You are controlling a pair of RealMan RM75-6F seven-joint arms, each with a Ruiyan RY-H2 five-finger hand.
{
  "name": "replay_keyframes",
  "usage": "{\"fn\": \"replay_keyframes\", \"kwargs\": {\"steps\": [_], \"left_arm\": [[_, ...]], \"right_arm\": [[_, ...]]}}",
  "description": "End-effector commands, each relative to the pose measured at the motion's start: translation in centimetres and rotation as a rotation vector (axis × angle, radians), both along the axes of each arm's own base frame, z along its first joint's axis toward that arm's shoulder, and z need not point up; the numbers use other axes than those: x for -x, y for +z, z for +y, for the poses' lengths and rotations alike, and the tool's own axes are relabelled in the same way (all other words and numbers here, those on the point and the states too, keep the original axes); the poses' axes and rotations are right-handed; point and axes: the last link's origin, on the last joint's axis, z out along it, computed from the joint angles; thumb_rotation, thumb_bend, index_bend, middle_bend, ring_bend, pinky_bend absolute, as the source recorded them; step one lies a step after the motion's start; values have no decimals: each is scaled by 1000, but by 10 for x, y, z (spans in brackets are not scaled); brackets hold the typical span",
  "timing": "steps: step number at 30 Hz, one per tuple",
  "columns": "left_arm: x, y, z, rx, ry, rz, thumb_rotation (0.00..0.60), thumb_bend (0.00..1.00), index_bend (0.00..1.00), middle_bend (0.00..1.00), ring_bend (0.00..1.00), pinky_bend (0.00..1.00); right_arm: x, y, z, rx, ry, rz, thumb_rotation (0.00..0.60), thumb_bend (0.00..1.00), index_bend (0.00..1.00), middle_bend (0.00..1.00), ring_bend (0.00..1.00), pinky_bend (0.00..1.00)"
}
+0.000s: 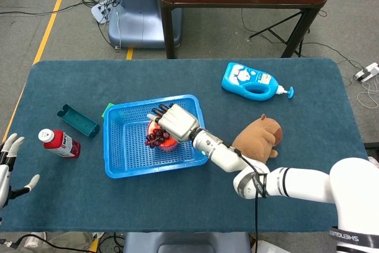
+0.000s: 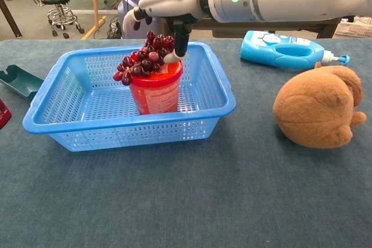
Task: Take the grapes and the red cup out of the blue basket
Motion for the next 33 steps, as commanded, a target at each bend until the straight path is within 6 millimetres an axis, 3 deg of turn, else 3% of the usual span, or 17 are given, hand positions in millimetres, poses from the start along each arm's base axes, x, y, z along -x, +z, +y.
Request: {"fn": "replay_keyframes", "kwargs": {"steps": [1,7,13,17,21,26,33], "left_arm": [[1,1,-1,-4,3,-2,600,279,0,0,0,196],[5,3,-3,-9,13,-5,600,279,0,0,0,196],[7,5,-4,-17,11,-8,600,279,0,0,0,196],[7,5,-4,-22,10,-10,600,279,0,0,0,196],[8,5,-4,-21,10,-11,600,279,0,0,0,196],[9,5,-4,-22,9,-13,600,279,0,0,0,196],[9,4,-4,-19,4,-15,600,279,0,0,0,196]], "right_arm": [[-2,-9,-3,9,2,56,600,268,109,120,111,294],[-4,-20,-3,30,-2,118,600,282,153,120,102,277],[-7,-29,-4,69,3,82,600,376,380,200,114,277],[-5,-30,-7,95,15,47,600,410,527,281,188,295],[-2,-29,-9,116,22,16,600,420,605,338,251,351],[9,-10,-18,157,-13,-35,600,430,629,367,291,391],[45,43,-39,256,-125,-97,600,430,628,367,292,391]]}}
